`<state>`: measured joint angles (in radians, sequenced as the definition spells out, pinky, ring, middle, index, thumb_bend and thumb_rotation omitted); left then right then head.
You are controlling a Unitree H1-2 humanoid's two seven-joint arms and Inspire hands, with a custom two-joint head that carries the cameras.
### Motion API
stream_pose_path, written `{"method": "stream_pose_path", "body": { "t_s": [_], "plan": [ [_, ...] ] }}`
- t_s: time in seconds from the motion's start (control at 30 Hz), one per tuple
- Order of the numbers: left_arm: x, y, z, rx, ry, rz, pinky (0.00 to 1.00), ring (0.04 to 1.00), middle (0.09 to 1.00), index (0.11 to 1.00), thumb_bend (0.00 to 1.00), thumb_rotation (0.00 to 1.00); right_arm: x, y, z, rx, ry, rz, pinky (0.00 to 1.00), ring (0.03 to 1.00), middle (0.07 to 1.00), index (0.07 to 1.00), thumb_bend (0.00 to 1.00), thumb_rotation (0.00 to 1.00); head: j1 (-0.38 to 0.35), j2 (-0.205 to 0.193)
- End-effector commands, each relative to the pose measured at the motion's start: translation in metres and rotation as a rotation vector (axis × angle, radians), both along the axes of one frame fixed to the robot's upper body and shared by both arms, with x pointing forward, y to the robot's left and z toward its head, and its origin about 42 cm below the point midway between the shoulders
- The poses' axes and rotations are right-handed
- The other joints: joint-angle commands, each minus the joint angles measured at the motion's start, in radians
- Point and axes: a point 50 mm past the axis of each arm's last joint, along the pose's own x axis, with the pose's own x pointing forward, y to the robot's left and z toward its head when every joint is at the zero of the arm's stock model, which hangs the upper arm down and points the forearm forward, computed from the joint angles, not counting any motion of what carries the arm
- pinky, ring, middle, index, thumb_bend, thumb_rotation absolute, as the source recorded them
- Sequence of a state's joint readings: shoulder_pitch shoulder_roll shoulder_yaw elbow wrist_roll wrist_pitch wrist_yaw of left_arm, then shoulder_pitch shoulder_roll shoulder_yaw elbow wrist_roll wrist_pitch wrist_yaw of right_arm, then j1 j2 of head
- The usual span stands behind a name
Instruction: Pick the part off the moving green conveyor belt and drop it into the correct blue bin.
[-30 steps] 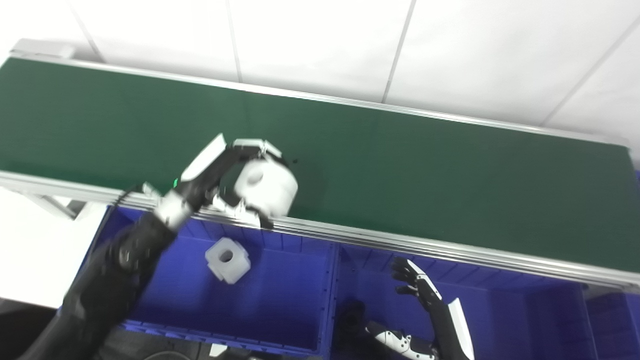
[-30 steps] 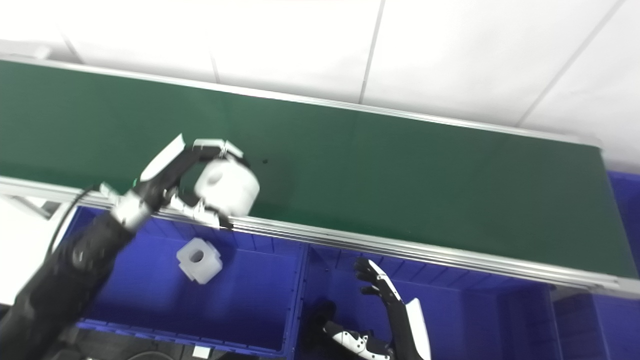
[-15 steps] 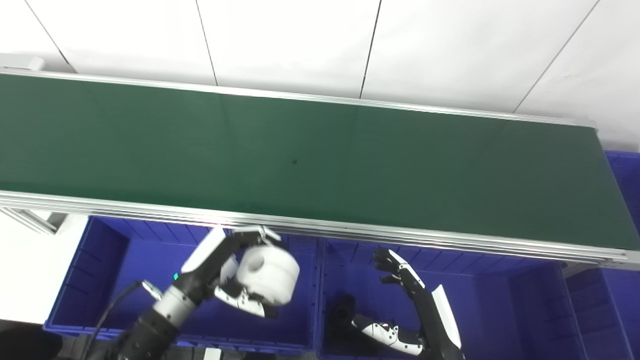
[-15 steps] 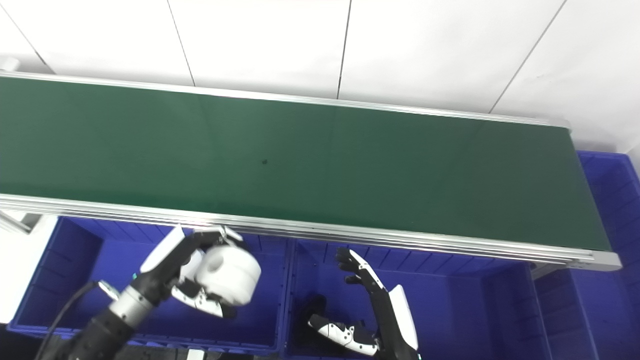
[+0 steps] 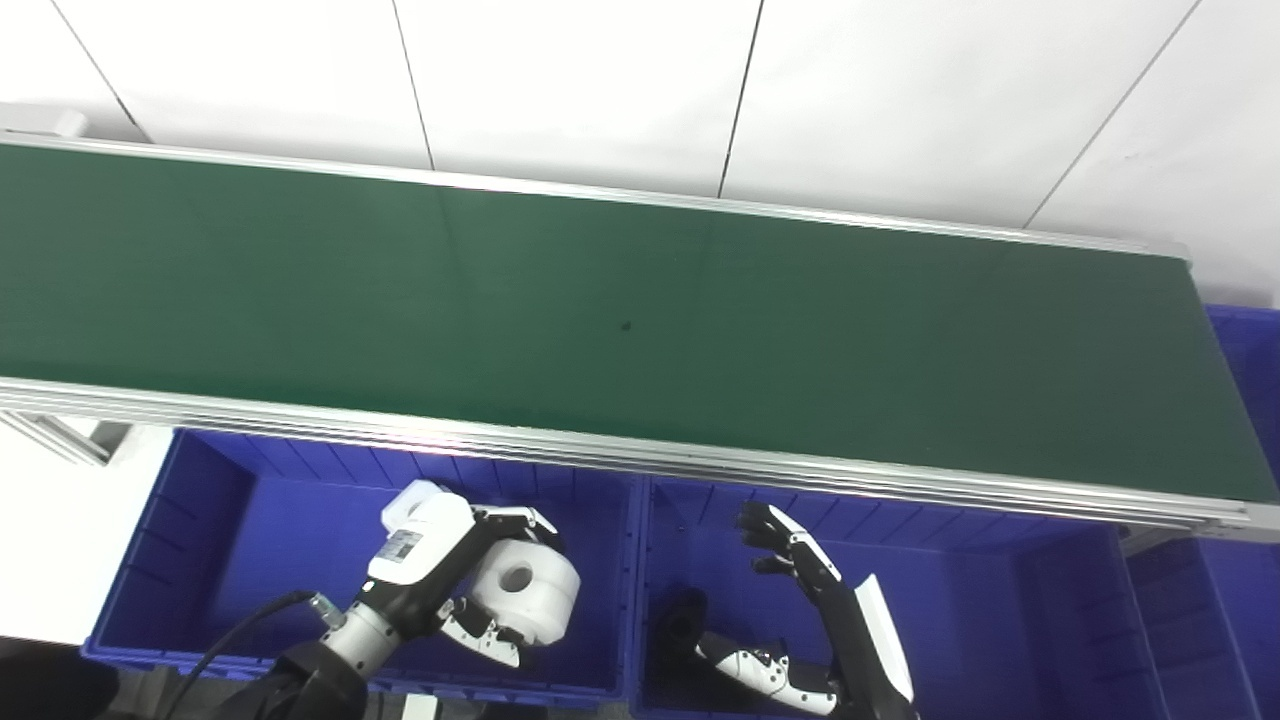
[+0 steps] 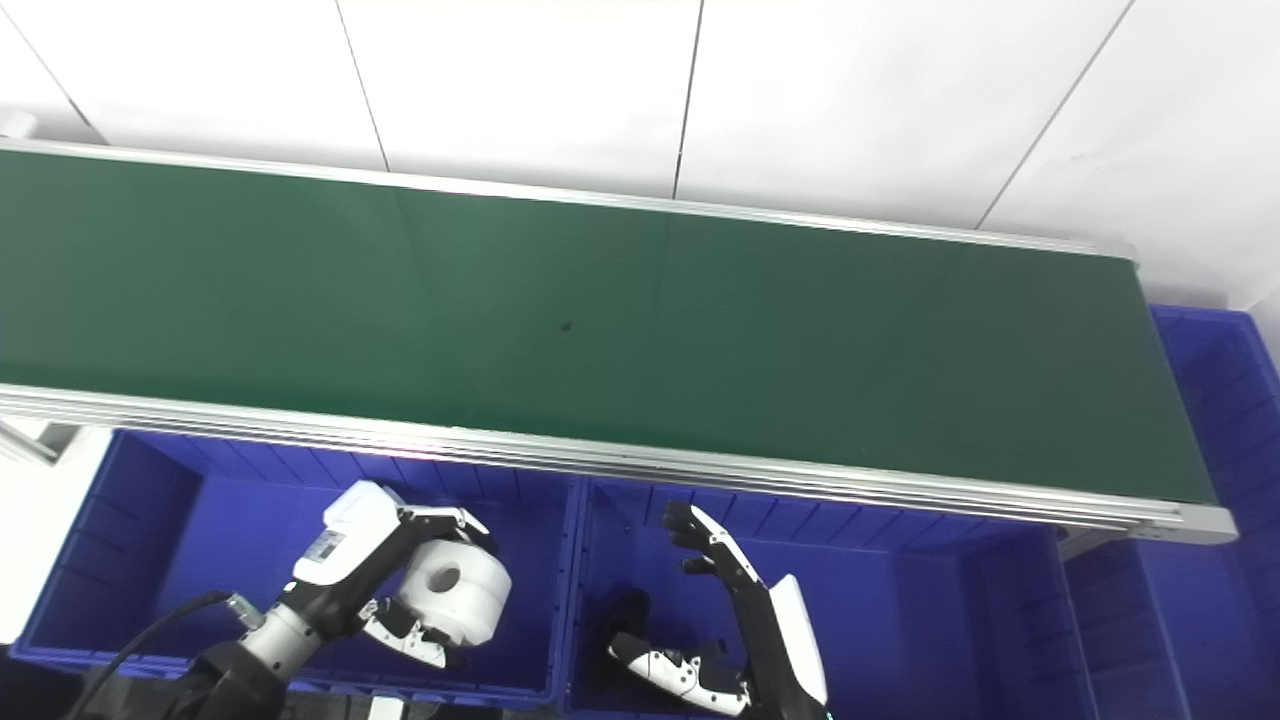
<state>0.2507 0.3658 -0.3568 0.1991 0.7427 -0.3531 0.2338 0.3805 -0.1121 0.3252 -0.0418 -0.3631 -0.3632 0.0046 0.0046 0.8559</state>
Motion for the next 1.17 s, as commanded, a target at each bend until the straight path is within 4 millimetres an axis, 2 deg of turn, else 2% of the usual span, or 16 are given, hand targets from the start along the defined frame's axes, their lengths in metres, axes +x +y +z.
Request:
{"method": "stream_pose_path", "body": {
  "t_s": [0.0, 0.03, 0.07, 0.1, 0.13, 0.17, 0.23, 0.27, 0.3, 0.4, 0.47, 0.57, 0.77, 1.13],
  "plan": [
    [0.008, -0.002, 0.007, 0.069, -0.047, -0.004, 0.73, 0.713, 0.678, 0.492, 0.51, 0.04, 0.001, 0.002, 0.010, 0.021, -0.028, -0.007, 0.72, 0.810, 0.833, 0.865, 0.64, 0.35, 0.000, 0.002],
    [0.008, -0.003, 0.008, 0.089, -0.056, -0.005, 0.76, 0.729, 0.709, 0.495, 0.51, 0.05, 0.001, 0.002, 0.010, 0.023, -0.029, -0.008, 0.72, 0.809, 0.832, 0.864, 0.64, 0.35, 0.000, 0.002],
    [0.009, -0.004, 0.008, 0.110, -0.060, -0.003, 0.84, 0.786, 0.780, 0.498, 0.51, 0.06, 0.001, 0.002, 0.010, 0.024, -0.028, -0.009, 0.72, 0.809, 0.831, 0.863, 0.64, 0.34, 0.003, 0.002],
    [0.009, -0.005, 0.009, 0.130, -0.061, -0.002, 0.85, 0.794, 0.788, 0.498, 0.51, 0.06, 0.000, 0.002, 0.010, 0.025, -0.027, -0.009, 0.72, 0.809, 0.831, 0.863, 0.64, 0.34, 0.003, 0.002],
    [0.008, -0.006, 0.009, 0.148, -0.058, 0.001, 0.88, 0.817, 0.813, 0.614, 0.59, 0.07, 0.000, 0.002, 0.010, 0.024, -0.027, -0.009, 0.72, 0.808, 0.831, 0.864, 0.63, 0.34, 0.005, 0.004],
    [0.008, -0.006, 0.009, 0.158, -0.056, 0.004, 0.92, 0.851, 0.850, 0.700, 0.64, 0.12, 0.000, 0.002, 0.010, 0.024, -0.026, -0.009, 0.72, 0.808, 0.830, 0.864, 0.64, 0.35, 0.005, 0.004],
    [0.007, -0.007, 0.012, 0.149, -0.048, 0.018, 0.95, 0.884, 0.886, 0.763, 0.68, 0.19, 0.000, 0.002, 0.010, 0.018, -0.028, -0.010, 0.72, 0.808, 0.832, 0.865, 0.64, 0.37, 0.005, 0.005],
    [0.006, -0.008, 0.014, 0.107, -0.038, 0.034, 0.95, 0.896, 0.899, 0.781, 0.69, 0.22, 0.000, 0.002, 0.010, 0.018, -0.028, -0.010, 0.72, 0.808, 0.832, 0.866, 0.64, 0.37, 0.004, 0.005],
    [0.005, -0.008, 0.015, 0.077, -0.032, 0.045, 0.95, 0.896, 0.906, 0.804, 0.72, 0.20, 0.000, 0.002, 0.010, 0.019, -0.027, -0.010, 0.72, 0.809, 0.833, 0.866, 0.63, 0.36, 0.004, 0.005],
    [-0.001, -0.008, 0.024, -0.151, 0.030, 0.076, 0.92, 0.900, 0.922, 0.851, 0.75, 0.24, 0.000, 0.003, 0.010, 0.020, -0.026, -0.011, 0.72, 0.810, 0.832, 0.865, 0.64, 0.36, 0.006, 0.008],
    [-0.006, -0.008, 0.031, -0.325, 0.070, 0.056, 0.85, 0.917, 0.944, 0.885, 0.74, 0.24, 0.001, 0.003, 0.010, 0.015, -0.026, -0.008, 0.72, 0.810, 0.835, 0.867, 0.63, 0.36, 0.007, 0.012],
    [-0.013, -0.009, 0.041, -0.478, 0.101, 0.025, 0.86, 0.929, 0.951, 0.893, 0.73, 0.23, 0.001, 0.003, 0.010, 0.014, -0.027, -0.005, 0.72, 0.809, 0.834, 0.867, 0.63, 0.36, 0.007, 0.013],
    [-0.028, -0.013, 0.059, -0.651, 0.127, -0.017, 0.90, 0.926, 0.930, 0.876, 0.76, 0.30, 0.001, 0.006, 0.011, 0.021, -0.021, -0.001, 0.72, 0.814, 0.837, 0.868, 0.63, 0.36, 0.006, 0.015],
    [-0.037, -0.009, 0.061, -0.759, 0.145, -0.003, 0.86, 0.899, 0.907, 0.860, 0.71, 0.15, 0.000, 0.008, 0.010, 0.014, -0.014, -0.005, 0.73, 0.820, 0.842, 0.875, 0.62, 0.35, -0.021, 0.018]
  ]
}}
